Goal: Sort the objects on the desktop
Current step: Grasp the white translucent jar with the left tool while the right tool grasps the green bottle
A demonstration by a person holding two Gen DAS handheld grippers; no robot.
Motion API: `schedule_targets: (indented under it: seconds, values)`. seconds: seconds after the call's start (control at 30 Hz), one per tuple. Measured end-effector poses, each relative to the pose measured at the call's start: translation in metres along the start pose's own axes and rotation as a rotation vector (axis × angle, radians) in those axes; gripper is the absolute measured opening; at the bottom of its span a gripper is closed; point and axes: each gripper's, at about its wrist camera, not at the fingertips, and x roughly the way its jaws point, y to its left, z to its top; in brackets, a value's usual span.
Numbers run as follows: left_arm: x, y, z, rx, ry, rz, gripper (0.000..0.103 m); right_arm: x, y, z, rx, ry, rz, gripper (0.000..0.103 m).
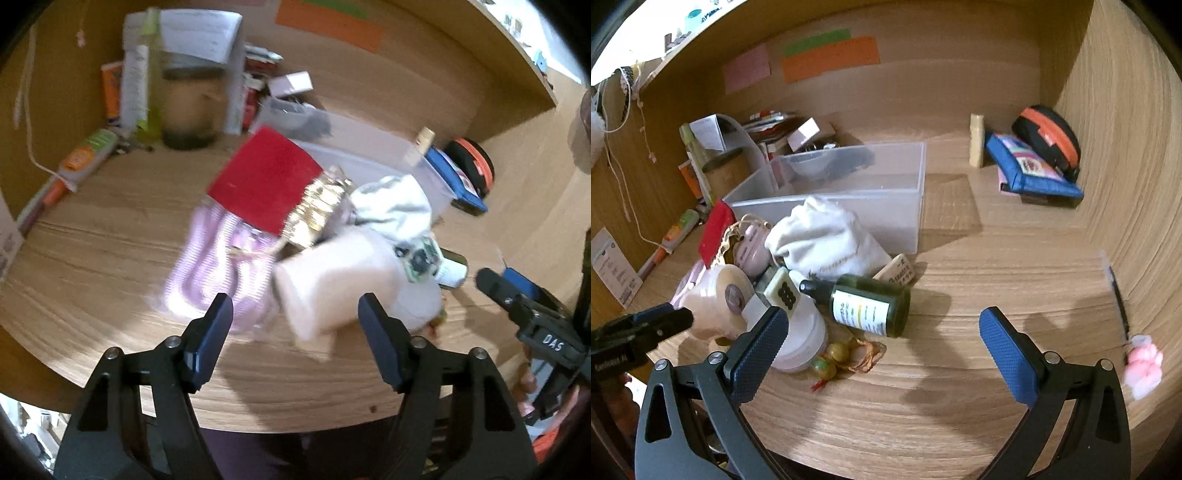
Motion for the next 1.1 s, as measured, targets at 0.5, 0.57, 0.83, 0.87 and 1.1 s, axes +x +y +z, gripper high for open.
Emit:
schedule_targets:
  seconds: [0.5, 0.57, 0.83, 0.87, 1.1]
  values:
    - [0.013, -0.018, 0.012, -0.053, 0.004, -0.058, 0.073, 0.03, 0.004, 0.001, -0.029, 0.051, 0.015, 0.102]
    - [0.016, -0.019, 0.013, -0.053, 0.0, -0.052, 0.075, 0.034, 0.004, 0.001, -0.031, 0.062, 0.019, 0.101]
    - [0.035, -0.022, 0.012, -0.07, 0.045, -0.031, 0.085, 0.046, 0.002, 0.001, -0.012, 0.091, 0.046, 0.091]
    - [0.038, -0.023, 0.012, -0.067, 0.048, -0.025, 0.085, 0.046, 0.002, 0.001, -0.01, 0.091, 0.046, 0.091]
    - [0.052, -0.025, 0.013, -0.07, 0.067, -0.033, 0.085, 0.048, -0.005, 0.003, 0.024, 0.097, 0.081, 0.078]
